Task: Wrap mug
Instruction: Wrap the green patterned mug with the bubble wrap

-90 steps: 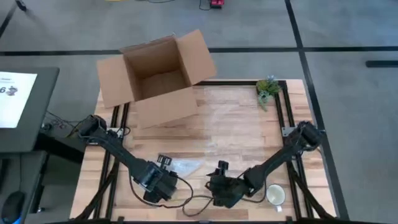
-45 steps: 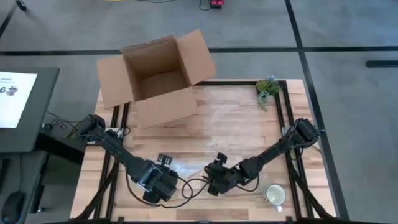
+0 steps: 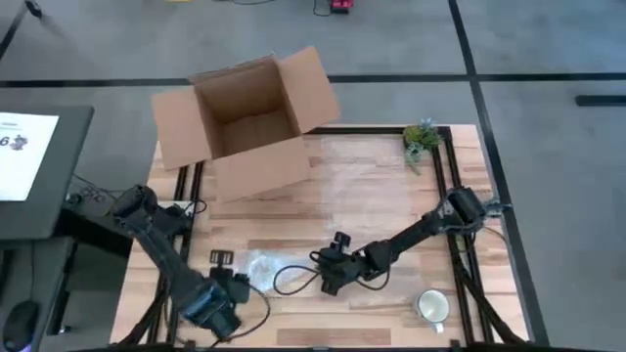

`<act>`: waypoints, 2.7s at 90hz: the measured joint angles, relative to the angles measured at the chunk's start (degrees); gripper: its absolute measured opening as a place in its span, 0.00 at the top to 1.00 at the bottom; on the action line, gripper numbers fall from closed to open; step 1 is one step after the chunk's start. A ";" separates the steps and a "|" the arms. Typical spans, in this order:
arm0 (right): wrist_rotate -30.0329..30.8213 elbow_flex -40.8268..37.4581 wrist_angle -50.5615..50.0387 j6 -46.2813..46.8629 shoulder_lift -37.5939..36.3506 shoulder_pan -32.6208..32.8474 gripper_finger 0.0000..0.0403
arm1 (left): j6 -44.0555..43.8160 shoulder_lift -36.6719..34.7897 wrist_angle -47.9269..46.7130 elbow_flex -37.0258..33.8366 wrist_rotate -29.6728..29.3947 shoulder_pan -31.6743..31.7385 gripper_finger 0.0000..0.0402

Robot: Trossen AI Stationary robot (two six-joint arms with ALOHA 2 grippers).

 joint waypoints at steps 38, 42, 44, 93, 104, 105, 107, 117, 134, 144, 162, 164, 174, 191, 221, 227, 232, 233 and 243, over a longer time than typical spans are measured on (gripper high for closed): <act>0.11 0.92 7.52 -5.75 -0.42 0.45 0.94 | -12.18 0.04 8.50 -16.31 -21.62 -3.79 0.86; 0.13 1.35 7.78 -6.28 -0.42 0.45 0.97 | -11.99 0.04 10.84 -17.67 -22.41 -3.29 0.87; 0.12 1.53 8.13 -6.43 -0.42 0.45 0.98 | -11.45 0.04 12.03 -18.35 -22.97 -3.02 0.87; 0.48 3.07 20.51 -7.96 -0.44 0.48 1.00 | 3.53 0.04 30.90 -21.14 -30.91 3.33 0.87; 0.50 3.04 21.18 -6.86 -0.44 0.52 1.00 | 4.97 0.04 32.58 -21.14 -30.72 4.88 0.87; 0.51 3.04 21.18 -6.72 -0.44 0.52 1.00 | 5.02 0.04 32.59 -21.14 -30.72 4.95 0.87; 0.52 3.04 21.12 -6.60 -0.44 0.52 1.00 | 5.06 0.04 32.58 -21.14 -30.73 5.08 0.87; 0.52 3.04 21.05 -6.41 -0.44 0.50 1.00 | 4.66 -0.15 30.50 -20.53 -30.54 5.22 0.87; 0.54 3.04 21.14 -6.32 -0.44 0.45 1.00 | 2.48 -2.74 24.87 -17.34 -26.56 4.70 0.87; 0.56 3.04 20.82 -5.59 -0.44 0.45 1.00 | 3.48 -5.63 25.01 -16.74 -23.32 4.26 0.87; 1.55 3.07 19.50 -4.44 -0.46 0.43 1.00 | 3.06 -11.60 23.36 -17.07 -19.88 3.99 0.87; 1.55 3.07 19.52 -4.44 -0.46 0.43 1.00 | 2.95 -12.37 23.09 -17.08 -19.95 3.97 0.87; 1.55 3.09 19.45 -4.44 -0.46 0.45 1.00 | 3.13 -16.28 23.06 -17.12 -20.51 3.92 0.87; 1.55 3.09 19.41 -4.42 -0.46 0.41 1.00 | 7.16 -21.70 32.27 -17.16 -20.84 3.99 0.87; 1.56 3.09 19.42 -4.29 -0.46 0.08 1.00 | 23.84 -11.47 54.16 -17.16 -10.97 11.69 0.87; 1.57 3.09 19.36 -4.29 -0.46 0.11 1.00 | 21.63 -8.70 50.79 -17.18 -10.81 13.17 0.87; 1.57 3.08 19.19 -4.31 -0.46 0.18 1.00 | 19.74 -7.01 48.51 -17.20 -11.53 14.03 0.87; 1.57 3.09 19.10 -4.31 -0.46 0.21 1.00 | 19.43 -6.76 48.20 -17.22 -11.80 14.11 0.87; 1.57 3.09 18.27 -4.33 -0.46 0.21 1.00 | 18.19 -5.71 47.39 -17.22 -13.26 14.83 0.87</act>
